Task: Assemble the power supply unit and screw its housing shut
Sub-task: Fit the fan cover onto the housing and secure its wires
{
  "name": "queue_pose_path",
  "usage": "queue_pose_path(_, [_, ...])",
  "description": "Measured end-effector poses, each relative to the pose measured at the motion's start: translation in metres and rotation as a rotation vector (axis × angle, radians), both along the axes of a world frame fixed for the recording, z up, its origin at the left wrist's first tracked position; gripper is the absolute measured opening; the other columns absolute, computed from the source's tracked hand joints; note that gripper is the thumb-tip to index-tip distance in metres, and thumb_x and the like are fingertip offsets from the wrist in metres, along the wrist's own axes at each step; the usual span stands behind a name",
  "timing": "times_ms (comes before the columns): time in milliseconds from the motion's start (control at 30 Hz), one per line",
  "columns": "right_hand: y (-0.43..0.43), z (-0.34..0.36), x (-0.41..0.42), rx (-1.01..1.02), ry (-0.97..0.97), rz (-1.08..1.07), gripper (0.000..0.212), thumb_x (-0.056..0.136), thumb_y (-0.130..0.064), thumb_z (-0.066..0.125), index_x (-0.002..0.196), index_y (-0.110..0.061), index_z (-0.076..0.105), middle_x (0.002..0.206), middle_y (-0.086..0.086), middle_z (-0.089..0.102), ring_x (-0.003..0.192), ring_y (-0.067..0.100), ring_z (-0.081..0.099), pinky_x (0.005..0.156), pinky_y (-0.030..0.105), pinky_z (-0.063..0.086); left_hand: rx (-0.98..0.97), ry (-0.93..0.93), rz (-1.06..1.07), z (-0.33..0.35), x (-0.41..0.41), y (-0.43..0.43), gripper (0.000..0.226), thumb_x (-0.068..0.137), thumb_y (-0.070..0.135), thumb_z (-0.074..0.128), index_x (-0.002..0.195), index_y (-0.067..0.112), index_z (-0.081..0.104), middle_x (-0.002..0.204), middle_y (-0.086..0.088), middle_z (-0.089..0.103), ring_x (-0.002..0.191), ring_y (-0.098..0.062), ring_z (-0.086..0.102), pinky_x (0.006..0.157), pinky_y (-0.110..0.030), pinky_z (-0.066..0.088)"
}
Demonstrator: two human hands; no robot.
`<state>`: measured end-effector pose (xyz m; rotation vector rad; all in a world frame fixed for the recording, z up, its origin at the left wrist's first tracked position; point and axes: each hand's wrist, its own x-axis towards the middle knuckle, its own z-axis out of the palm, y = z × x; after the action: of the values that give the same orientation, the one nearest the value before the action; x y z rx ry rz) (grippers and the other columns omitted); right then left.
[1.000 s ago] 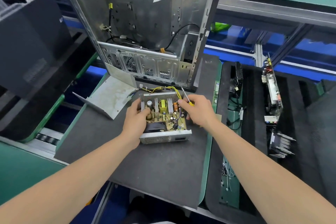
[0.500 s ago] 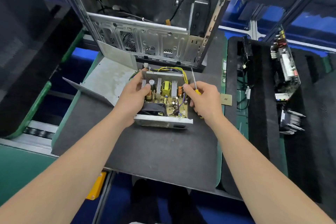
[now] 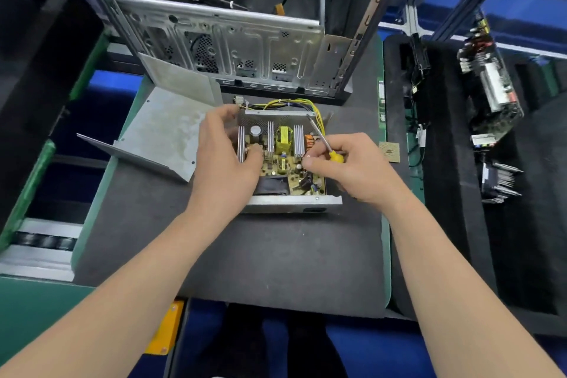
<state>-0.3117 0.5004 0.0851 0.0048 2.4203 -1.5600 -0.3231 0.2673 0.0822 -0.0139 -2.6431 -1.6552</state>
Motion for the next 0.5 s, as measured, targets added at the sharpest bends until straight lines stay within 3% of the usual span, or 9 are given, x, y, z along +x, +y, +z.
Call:
queue_pose_path(100, [0.005,-0.003,-0.001,-0.049,-0.036,-0.022,0.015,0.093,-0.028,0.080,0.087,-0.017,0.073,0.056,-0.015,0.055,0.043,0.004,0.045,0.044,0.010,0.033,-0.159,0.151,-0.105,0.008,0.003,0.000,0.036,0.086,0.008,0.069,0.112,0.028,0.056,0.136,0.005,0.041,0.127,0.007,0.041,0.105,-0.006,0.027])
queue_pose_path(233, [0.011,-0.004,-0.003,-0.151,-0.114,0.006,0.017,0.094,-0.032,0.078,0.094,-0.016,0.073,0.081,0.002,0.077,0.050,0.017,0.049,0.044,0.023,0.033,-0.356,0.101,-0.330,0.018,0.005,-0.001,0.004,0.088,0.038,0.067,0.085,0.036,0.070,0.161,0.014,0.029,0.154,-0.017,0.014,0.119,-0.040,0.011])
queue_pose_path(333, [0.013,-0.005,-0.005,-0.190,-0.140,0.034,0.016,0.094,-0.032,0.078,0.094,-0.016,0.073,0.087,0.009,0.078,0.052,0.017,0.049,0.044,0.024,0.034,-0.432,0.053,-0.464,0.023,0.005,-0.003,0.031,0.082,0.064,0.060,0.074,0.037,0.073,0.168,0.020,0.017,0.157,-0.015,-0.006,0.119,-0.039,0.001])
queue_pose_path(500, [0.010,-0.004,-0.016,-0.333,-0.128,0.042,0.014,0.095,-0.026,0.078,0.093,-0.012,0.073,0.092,0.020,0.076,0.051,0.013,0.051,0.038,0.021,0.035,-0.424,0.070,-0.455,0.031,-0.001,-0.008,0.011,0.075,0.034,0.066,0.064,0.031,0.066,0.160,0.022,0.031,0.155,-0.017,0.009,0.118,-0.041,0.006])
